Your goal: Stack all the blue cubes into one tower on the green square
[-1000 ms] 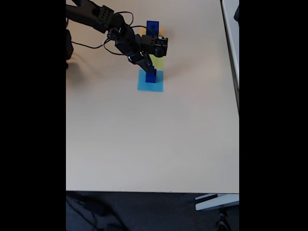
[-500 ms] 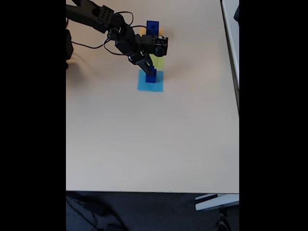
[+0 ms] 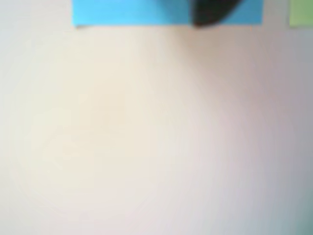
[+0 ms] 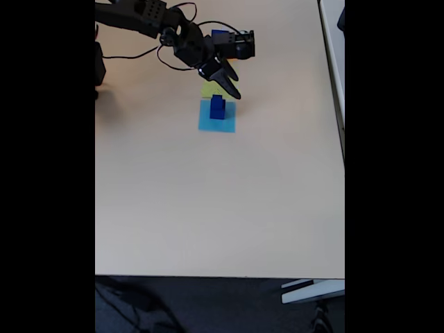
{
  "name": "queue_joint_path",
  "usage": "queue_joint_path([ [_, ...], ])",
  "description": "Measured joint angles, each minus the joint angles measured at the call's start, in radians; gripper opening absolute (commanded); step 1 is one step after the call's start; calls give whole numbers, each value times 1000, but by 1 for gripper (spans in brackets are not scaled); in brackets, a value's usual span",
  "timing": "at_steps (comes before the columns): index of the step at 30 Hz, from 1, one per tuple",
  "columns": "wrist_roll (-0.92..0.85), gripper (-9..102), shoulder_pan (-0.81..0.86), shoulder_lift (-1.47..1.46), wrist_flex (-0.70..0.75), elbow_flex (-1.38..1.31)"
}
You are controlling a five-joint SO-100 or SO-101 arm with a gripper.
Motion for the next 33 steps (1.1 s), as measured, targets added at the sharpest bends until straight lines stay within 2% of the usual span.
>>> queue_joint_path([
  [6, 29, 25, -146, 0, 91, -189],
  [19, 416, 24, -407, -71, 173, -161],
  [25, 551, 23, -469, -118, 186, -127],
  [33, 612, 23, -486, -160, 186, -92],
])
